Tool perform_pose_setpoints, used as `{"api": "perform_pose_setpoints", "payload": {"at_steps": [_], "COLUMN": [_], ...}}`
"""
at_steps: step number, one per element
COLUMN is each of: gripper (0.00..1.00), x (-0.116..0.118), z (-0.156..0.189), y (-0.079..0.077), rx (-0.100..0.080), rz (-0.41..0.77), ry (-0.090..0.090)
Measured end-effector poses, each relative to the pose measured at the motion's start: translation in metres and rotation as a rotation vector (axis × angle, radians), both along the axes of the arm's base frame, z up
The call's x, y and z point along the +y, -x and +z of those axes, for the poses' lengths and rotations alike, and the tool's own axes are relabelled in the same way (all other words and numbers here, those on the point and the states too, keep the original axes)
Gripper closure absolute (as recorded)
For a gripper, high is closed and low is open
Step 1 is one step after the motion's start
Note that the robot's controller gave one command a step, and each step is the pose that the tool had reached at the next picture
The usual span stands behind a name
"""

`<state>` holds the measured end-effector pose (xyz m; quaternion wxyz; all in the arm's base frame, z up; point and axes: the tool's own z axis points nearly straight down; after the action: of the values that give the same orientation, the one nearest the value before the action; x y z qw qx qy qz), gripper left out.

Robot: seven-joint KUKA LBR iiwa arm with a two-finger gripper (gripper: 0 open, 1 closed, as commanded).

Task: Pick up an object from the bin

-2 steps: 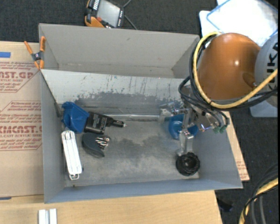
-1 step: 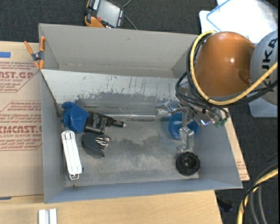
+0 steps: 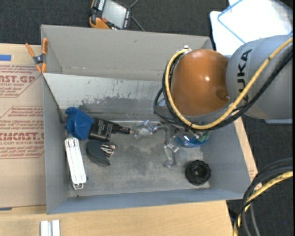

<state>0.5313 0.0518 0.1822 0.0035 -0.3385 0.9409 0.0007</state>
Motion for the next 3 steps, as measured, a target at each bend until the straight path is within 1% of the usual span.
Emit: {"api": "perform_pose_setpoints", "payload": {"at_steps": [1,2,3], "gripper": [0.0,0.0,0.0], "x": [-0.065,-0.072,-0.073], "z": [-0.01,-0.032,-0.044], "y": [-0.038,-0.044,-0.045], "rx": [-0.008,-0.003,-0.008], "rz": [0.113,0.407,0.447], "ry": [0.006,-0.002,0.002]}}
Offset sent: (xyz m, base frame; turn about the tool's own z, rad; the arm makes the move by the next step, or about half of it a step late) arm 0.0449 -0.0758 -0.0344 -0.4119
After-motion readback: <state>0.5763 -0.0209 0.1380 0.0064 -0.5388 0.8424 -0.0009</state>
